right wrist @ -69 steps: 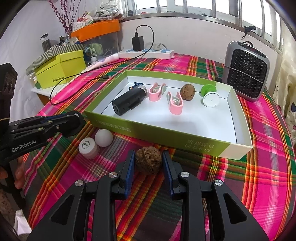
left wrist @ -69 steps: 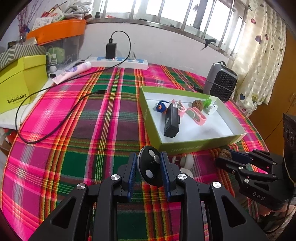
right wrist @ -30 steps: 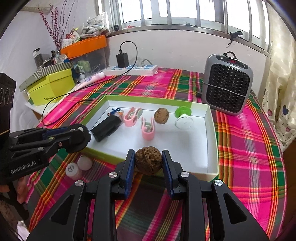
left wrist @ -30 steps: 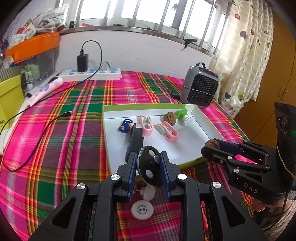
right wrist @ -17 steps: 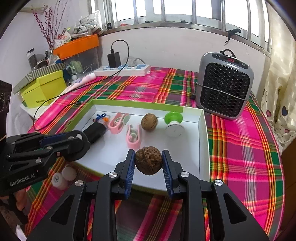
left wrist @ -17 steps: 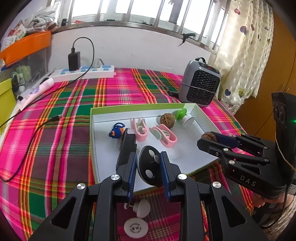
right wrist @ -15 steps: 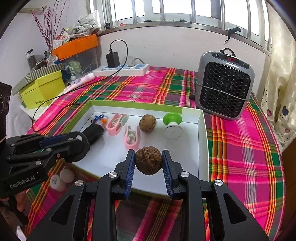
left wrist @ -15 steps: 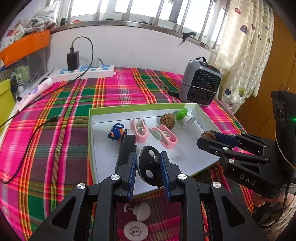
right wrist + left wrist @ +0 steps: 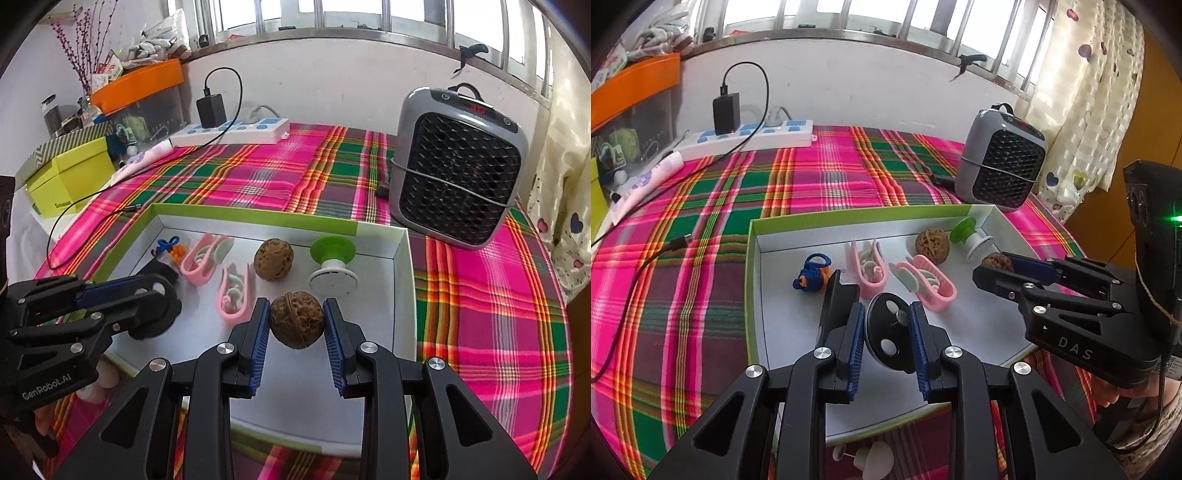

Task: Organize objects
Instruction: 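Carry the black disc and walnut over the tray with both tools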

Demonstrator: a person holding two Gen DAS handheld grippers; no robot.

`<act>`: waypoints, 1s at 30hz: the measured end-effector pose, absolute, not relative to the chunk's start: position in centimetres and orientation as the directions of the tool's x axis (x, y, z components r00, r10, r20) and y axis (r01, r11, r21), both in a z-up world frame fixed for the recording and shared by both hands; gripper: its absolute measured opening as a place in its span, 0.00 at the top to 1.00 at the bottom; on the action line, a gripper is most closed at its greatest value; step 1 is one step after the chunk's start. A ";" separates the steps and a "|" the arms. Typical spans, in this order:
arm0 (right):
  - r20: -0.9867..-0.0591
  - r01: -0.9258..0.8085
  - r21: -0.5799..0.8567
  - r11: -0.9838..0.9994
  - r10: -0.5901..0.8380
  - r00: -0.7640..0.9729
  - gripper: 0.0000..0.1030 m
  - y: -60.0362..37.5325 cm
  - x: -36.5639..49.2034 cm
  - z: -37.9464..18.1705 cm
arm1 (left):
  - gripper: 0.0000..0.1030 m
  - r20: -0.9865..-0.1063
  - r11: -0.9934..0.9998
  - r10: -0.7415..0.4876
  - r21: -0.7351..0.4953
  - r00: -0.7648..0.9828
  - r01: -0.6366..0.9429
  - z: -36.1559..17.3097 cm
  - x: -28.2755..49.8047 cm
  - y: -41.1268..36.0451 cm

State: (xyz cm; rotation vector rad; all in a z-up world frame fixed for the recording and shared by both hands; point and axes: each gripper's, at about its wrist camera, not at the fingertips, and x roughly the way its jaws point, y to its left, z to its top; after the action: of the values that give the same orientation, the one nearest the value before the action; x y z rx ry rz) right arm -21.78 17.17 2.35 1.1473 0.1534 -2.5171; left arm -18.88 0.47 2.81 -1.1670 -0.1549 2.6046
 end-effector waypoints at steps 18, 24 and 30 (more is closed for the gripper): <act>-0.757 0.383 0.054 -0.922 -0.288 -0.587 0.71 16.7 -23.1 1.6 | 0.79 -0.735 -0.956 0.291 -0.203 -0.613 -0.210 1.9 -20.3 1.0; -0.759 0.384 0.056 -0.921 -0.289 -0.583 0.71 16.5 -23.3 1.4 | 0.78 -0.742 -0.956 0.291 -0.201 -0.605 -0.213 1.7 -20.5 1.1; -0.761 0.384 0.056 -0.922 -0.289 -0.581 0.70 16.4 -23.3 1.2 | 0.78 -0.739 -0.955 0.294 -0.206 -0.606 -0.212 1.6 -20.6 1.1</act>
State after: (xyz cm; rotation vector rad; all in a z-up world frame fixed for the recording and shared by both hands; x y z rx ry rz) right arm -23.30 16.38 1.18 1.1714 0.1612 -2.4941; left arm -20.56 1.06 1.62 -1.2148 -0.1397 2.5830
